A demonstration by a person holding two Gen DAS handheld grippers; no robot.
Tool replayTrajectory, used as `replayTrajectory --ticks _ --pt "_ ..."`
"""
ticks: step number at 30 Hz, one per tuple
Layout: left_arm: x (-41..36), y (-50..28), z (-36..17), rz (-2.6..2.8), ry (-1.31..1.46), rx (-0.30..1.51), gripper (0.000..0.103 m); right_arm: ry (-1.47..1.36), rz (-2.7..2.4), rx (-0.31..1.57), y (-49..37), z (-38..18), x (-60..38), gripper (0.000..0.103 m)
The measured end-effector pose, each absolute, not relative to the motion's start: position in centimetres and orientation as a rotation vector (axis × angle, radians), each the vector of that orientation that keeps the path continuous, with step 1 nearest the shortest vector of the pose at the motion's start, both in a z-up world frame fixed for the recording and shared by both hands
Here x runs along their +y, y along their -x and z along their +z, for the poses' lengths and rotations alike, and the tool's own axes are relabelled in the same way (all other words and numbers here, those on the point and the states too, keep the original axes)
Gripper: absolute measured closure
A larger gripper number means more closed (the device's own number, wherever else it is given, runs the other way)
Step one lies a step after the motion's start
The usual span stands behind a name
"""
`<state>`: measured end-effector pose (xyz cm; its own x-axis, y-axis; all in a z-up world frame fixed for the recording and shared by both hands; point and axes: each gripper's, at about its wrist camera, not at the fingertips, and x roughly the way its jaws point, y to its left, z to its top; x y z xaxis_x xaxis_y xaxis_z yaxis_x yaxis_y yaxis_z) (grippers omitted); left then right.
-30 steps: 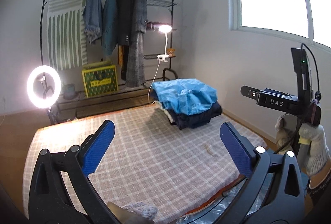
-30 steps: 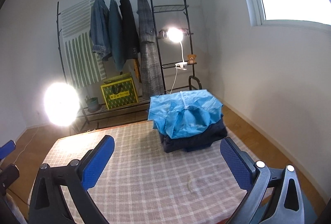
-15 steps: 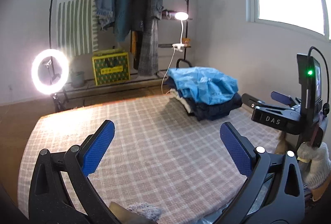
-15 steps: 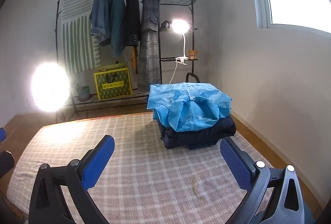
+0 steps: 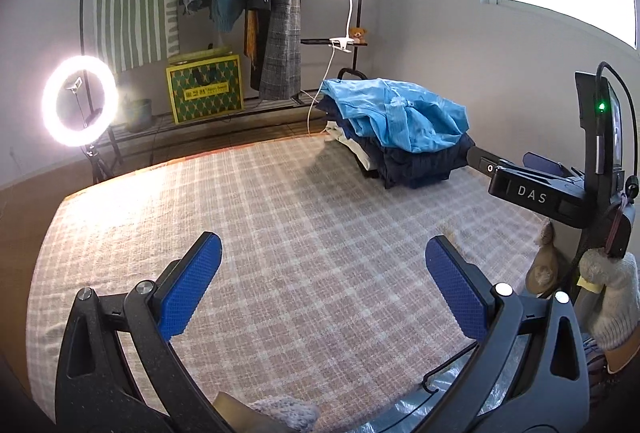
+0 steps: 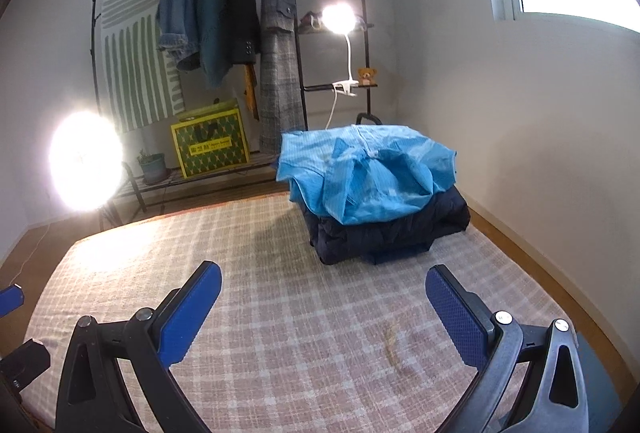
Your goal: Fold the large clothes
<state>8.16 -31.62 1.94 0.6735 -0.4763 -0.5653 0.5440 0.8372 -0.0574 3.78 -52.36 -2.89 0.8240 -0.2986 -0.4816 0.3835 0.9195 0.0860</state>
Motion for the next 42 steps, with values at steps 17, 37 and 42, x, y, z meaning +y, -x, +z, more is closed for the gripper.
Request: replayTrajectory --ticks 17,37,42 --pt "-31.73 -8.77 1.6 -0.573 -0.098 0.637 0.0 -0.18 -0.37 0.497 -3.49 -3.67 -52.96 0.0" --pt "-32.05 -8.49 1.48 -0.567 -0.092 0.647 0.0 -0.156 -0.377 0.495 -3.09 -3.54 -52.76 0.0" --pt "-32.08 -8.45 1.46 -0.569 -0.089 0.648 0.0 -0.155 -0.377 0.495 -3.03 -3.53 -52.74 0.0"
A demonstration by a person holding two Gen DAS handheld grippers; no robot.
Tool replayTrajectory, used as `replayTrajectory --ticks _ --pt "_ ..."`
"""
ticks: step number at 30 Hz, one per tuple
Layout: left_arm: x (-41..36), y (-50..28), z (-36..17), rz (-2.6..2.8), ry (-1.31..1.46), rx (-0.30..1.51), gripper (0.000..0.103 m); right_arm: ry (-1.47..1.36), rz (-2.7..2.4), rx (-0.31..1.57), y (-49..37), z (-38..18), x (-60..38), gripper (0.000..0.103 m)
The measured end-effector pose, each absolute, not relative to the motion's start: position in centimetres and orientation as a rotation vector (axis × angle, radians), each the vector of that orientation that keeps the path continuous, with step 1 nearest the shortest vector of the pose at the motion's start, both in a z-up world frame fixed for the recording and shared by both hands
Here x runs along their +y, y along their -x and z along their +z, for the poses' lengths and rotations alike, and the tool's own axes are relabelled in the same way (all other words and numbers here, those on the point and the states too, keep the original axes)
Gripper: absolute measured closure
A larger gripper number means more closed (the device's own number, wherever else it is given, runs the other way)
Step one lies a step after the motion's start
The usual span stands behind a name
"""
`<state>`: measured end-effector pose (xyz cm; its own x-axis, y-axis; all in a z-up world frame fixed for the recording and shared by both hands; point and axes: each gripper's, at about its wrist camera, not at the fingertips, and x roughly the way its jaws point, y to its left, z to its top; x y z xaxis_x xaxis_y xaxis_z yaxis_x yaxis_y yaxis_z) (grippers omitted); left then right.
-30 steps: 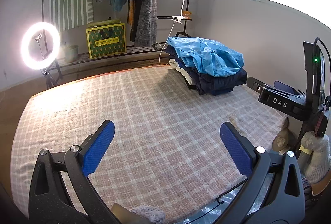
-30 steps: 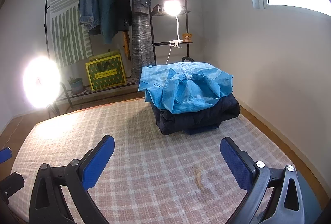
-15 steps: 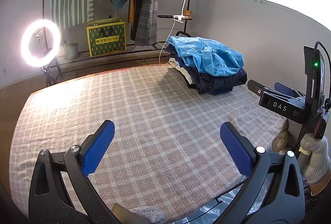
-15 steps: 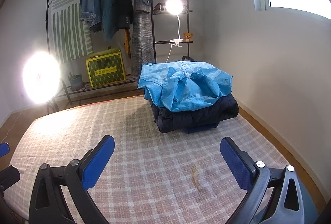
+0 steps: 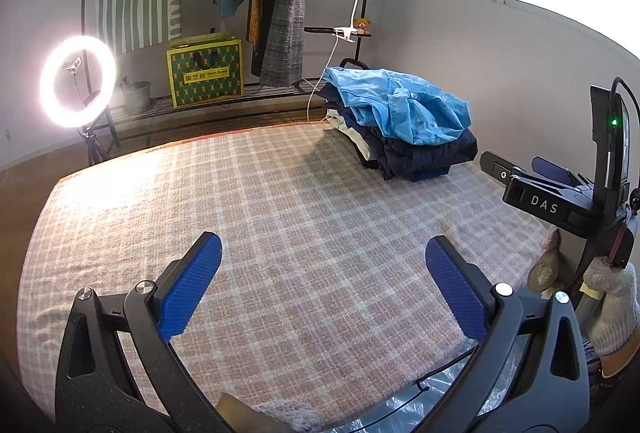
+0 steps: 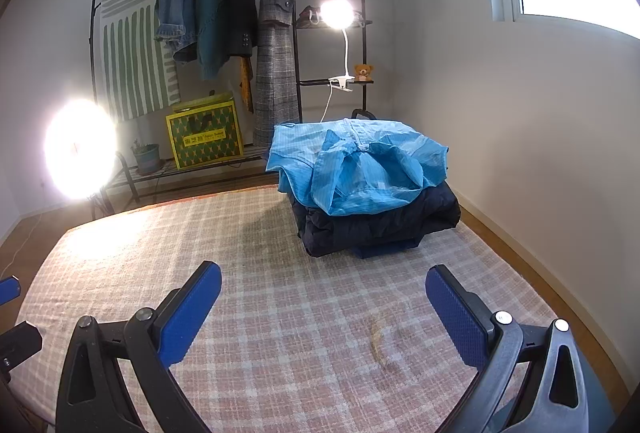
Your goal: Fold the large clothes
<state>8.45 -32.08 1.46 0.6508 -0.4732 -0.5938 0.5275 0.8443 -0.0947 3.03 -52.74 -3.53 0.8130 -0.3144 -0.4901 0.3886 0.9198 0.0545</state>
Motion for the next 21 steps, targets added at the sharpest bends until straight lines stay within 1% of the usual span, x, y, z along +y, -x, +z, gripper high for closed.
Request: replayTrajectory --ticks 21 --pt "-31.95 -8.5 1.34 -0.57 -0.085 0.65 0.0 -0.155 -0.372 0.499 -2.95 -3.65 -52.57 0.0"
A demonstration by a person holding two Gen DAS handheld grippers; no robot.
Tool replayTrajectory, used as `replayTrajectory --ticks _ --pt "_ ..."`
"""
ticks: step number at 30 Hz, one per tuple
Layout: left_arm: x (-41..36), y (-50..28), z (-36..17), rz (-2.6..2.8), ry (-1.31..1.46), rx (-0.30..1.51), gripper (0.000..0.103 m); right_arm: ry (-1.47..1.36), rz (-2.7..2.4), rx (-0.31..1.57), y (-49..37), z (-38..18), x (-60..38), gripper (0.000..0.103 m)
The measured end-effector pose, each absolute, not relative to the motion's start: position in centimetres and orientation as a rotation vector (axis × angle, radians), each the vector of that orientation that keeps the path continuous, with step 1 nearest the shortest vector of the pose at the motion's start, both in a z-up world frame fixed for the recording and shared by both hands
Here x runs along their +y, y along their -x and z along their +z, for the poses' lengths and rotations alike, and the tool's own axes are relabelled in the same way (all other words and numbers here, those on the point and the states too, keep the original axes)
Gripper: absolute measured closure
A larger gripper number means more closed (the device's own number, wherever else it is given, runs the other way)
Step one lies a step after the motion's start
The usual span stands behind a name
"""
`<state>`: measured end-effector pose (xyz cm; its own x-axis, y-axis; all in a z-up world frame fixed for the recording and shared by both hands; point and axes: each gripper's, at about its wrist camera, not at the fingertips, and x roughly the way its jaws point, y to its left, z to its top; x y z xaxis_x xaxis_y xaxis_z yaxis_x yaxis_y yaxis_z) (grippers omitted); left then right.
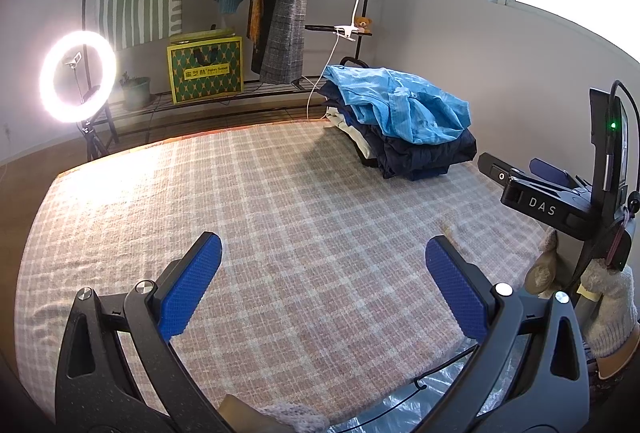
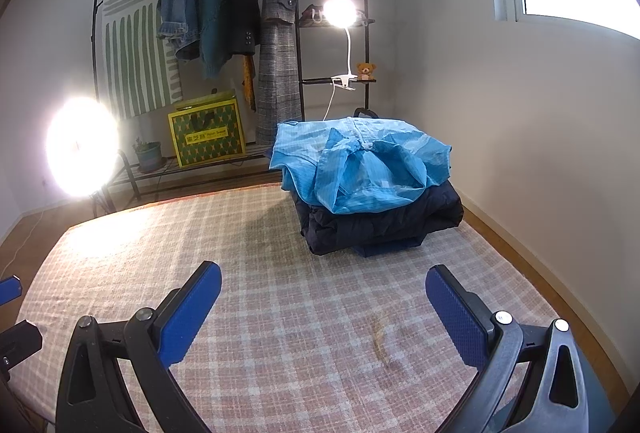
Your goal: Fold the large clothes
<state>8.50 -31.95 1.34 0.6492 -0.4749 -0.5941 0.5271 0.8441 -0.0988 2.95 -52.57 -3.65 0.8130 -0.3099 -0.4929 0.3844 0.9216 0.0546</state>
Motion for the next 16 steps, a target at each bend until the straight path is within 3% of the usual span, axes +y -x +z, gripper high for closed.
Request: replayTrajectory --ticks 16 --pt "-31.9 -7.69 1.0 -0.589 -0.082 0.654 0.0 -0.146 -0.356 0.514 -3.47 -3.89 -52.3 0.0"
